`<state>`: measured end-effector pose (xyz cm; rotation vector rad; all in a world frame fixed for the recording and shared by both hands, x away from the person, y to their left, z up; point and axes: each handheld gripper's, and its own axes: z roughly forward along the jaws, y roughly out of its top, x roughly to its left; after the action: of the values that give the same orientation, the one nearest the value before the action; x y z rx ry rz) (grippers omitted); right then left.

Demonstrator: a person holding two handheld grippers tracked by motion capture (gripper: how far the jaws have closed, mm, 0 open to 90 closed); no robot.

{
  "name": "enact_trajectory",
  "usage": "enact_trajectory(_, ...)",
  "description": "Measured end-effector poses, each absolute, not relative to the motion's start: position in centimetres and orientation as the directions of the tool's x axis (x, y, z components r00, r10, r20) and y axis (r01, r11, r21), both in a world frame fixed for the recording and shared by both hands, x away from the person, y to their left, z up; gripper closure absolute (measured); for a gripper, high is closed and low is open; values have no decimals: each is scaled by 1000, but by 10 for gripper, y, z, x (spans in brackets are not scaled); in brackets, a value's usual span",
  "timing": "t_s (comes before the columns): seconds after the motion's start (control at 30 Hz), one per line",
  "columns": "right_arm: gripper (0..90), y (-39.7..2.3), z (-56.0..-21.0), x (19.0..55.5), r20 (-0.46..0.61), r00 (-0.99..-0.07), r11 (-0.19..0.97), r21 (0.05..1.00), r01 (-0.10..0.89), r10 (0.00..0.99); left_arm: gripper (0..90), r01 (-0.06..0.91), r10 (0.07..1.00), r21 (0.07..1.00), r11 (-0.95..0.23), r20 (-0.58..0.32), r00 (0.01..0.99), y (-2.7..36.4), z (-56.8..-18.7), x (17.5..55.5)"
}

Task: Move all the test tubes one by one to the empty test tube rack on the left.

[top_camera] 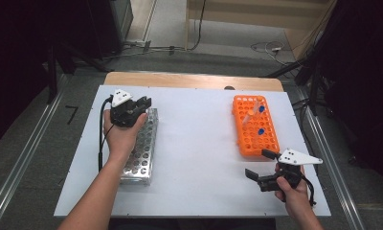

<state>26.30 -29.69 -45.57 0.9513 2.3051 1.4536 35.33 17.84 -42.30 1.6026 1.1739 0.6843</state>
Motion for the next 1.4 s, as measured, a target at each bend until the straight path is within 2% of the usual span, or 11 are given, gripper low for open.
enact_trajectory(0.33,0,-298,-457,264,122,-748,290,872,395,652,762,433,926,896,-93,-82,368,174,-428,353)
enact_trajectory(0.57,0,-300,-458,265,132,-740,280,871,405,659,740,445,915,891,-84,-108,389,177,-427,350)
enact_trajectory(0.83,0,-301,-458,267,136,-736,273,871,408,664,564,426,895,905,-21,-173,411,181,-423,341)
enact_trajectory(1.2,0,-303,-458,271,134,-721,268,870,414,679,213,407,861,913,-16,-194,470,175,-411,313)
enact_trajectory(1.4,0,-305,-458,274,139,-707,254,871,421,694,113,387,839,922,-18,-196,507,169,-404,293)
